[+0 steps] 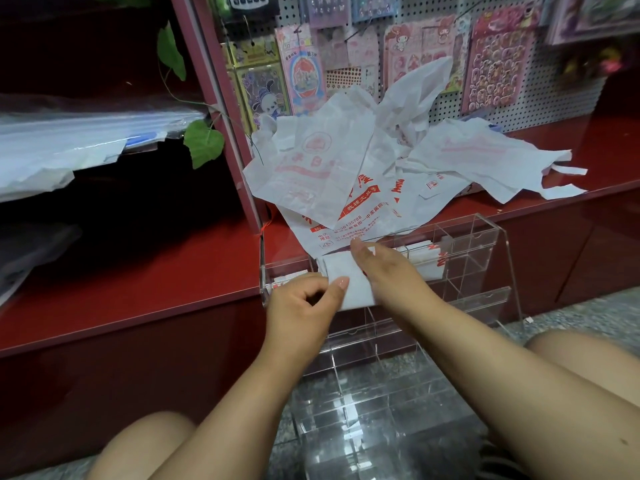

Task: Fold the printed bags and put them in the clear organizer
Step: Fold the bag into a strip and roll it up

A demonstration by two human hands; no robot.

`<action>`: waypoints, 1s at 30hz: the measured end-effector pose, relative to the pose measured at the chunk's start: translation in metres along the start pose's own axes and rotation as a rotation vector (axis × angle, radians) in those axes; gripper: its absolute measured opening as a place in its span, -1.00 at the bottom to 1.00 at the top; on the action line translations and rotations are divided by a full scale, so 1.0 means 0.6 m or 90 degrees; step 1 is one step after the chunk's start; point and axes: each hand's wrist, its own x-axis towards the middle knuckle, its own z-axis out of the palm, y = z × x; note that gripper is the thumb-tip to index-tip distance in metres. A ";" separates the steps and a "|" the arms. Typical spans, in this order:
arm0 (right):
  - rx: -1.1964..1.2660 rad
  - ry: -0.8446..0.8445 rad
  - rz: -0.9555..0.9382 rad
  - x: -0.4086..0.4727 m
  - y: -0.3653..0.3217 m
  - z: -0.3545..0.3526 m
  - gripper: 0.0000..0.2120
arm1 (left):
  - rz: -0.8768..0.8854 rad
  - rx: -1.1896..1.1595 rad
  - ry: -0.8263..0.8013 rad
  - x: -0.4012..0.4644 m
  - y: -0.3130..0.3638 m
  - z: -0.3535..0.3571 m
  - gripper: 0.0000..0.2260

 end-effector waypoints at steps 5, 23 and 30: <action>-0.099 0.046 -0.094 0.002 0.001 -0.005 -0.70 | -0.177 -0.100 0.095 0.022 0.031 0.029 -0.83; -0.247 0.073 -0.125 0.058 -0.018 -0.123 -0.71 | -0.041 0.068 0.075 0.129 0.038 0.153 -0.64; -0.348 0.048 -0.097 0.098 -0.007 -0.268 -0.84 | -0.009 0.112 -0.118 0.203 0.039 0.202 -0.80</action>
